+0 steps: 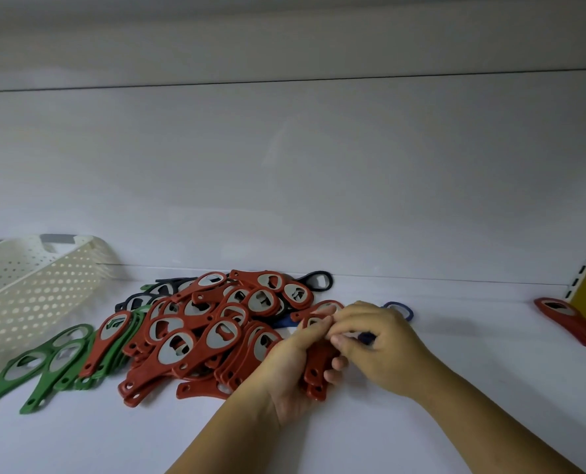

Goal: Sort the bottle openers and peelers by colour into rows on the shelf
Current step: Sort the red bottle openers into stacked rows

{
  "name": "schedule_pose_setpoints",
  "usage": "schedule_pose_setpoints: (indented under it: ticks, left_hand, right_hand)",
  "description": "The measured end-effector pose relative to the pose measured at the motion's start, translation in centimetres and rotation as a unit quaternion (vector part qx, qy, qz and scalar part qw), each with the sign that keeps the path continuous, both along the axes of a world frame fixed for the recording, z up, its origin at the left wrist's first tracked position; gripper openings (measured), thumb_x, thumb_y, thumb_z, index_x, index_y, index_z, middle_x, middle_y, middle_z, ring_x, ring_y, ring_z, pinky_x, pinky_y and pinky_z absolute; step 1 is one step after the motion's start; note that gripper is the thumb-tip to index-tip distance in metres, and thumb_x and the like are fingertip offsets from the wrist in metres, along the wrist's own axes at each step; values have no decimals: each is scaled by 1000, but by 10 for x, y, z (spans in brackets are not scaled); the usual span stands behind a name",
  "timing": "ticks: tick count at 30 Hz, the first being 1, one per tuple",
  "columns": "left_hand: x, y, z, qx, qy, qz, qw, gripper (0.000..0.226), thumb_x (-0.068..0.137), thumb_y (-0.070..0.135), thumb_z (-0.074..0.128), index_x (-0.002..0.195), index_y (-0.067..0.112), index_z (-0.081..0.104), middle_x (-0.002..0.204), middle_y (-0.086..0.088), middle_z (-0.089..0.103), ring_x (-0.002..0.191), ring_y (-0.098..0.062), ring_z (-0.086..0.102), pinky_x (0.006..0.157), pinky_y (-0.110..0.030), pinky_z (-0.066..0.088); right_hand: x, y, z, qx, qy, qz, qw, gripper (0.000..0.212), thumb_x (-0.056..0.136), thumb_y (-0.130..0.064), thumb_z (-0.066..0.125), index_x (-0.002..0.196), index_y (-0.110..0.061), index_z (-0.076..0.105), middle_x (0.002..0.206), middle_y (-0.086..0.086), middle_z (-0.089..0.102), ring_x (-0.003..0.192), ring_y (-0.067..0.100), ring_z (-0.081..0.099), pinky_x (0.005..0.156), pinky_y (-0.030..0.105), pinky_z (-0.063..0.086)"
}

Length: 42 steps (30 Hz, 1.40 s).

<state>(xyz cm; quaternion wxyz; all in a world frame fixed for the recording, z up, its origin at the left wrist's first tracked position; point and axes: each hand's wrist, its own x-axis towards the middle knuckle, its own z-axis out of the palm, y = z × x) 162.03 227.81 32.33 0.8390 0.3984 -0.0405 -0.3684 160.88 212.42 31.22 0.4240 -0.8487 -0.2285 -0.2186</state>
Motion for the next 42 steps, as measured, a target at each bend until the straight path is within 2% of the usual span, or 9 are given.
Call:
schedule_pose_setpoints:
  ticks: [5, 9, 12, 18, 22, 24, 28, 32, 42]
  left_hand:
    - [-1, 4, -7, -20, -49, 127, 991, 55, 71, 6, 67, 123, 7, 48, 103, -19, 69, 63, -17, 58, 50, -23, 49]
    - [-9, 2, -5, -38, -26, 181, 982, 33, 82, 3, 58, 105, 22, 47, 84, -12, 62, 62, -20, 54, 55, -31, 47]
    - [-15, -1, -2, -10, -51, 188, 981, 24, 90, 3, 51, 99, 24, 48, 77, -7, 53, 64, -22, 57, 59, -34, 46]
    - [-56, -16, 10, 104, -238, 65, 963, 13, 97, 11, 48, 106, 15, 39, 72, -7, 61, 74, -22, 63, 67, -36, 53]
    - [-89, -30, 17, 129, -368, 5, 921, 16, 100, 12, 44, 111, 15, 33, 65, 8, 58, 67, -8, 59, 63, -21, 51]
    - [-104, -38, 14, 133, -408, -8, 903, 20, 99, 11, 45, 112, 15, 30, 71, 1, 49, 63, -10, 48, 56, -20, 44]
    - [-129, -48, 11, 139, -430, -24, 892, 25, 97, 10, 49, 110, 18, 29, 83, -6, 47, 64, -11, 48, 52, -24, 45]
    - [-139, -50, 17, 133, -453, -78, 878, 54, 76, 30, 67, 116, 30, 32, 112, -5, 48, 96, -13, 55, 77, -26, 52]
    - [-136, -65, 19, 164, -493, -65, 852, 62, 76, -3, 75, 114, 42, 59, 121, 9, 60, 105, -9, 63, 89, -30, 54]
  right_hand:
    - [-15, -13, 7, 103, 59, -125, 985, 14, 83, -22, 69, 71, -30, 70, 72, -3, 68, 66, 18, 63, 63, 30, 51]
    - [-23, -11, 12, -2, 243, -85, 966, 33, 85, -35, 67, 64, -9, 68, 61, 7, 66, 54, 10, 57, 58, 33, 50]
    - [-37, 6, 13, -4, 296, -33, 955, 26, 82, -37, 70, 63, -20, 70, 55, -4, 57, 51, 5, 47, 53, 21, 39]
    - [-95, 6, 11, 29, 321, -109, 940, 30, 67, -33, 82, 55, -19, 59, 51, -12, 35, 52, 7, 30, 52, 24, 23]
    - [-134, -10, 24, 71, 356, -94, 927, 15, 67, -27, 80, 65, -21, 67, 64, -10, 48, 63, 8, 44, 64, 22, 37]
    - [-150, -17, 24, 69, 364, -96, 924, 34, 60, -35, 78, 83, -11, 70, 76, 9, 57, 77, 12, 53, 80, 33, 47]
    - [-176, -20, 29, 94, 350, -90, 928, 6, 69, -11, 72, 74, -12, 69, 69, 2, 63, 73, 10, 60, 71, 23, 47]
    - [-191, -26, 36, 93, 314, -100, 940, 29, 76, 5, 66, 61, -19, 67, 62, -6, 64, 65, 9, 60, 65, 23, 48]
    - [-202, -68, 42, 5, 351, -149, 925, 17, 75, -19, 73, 62, -24, 64, 62, -4, 56, 60, 10, 49, 64, 25, 40]
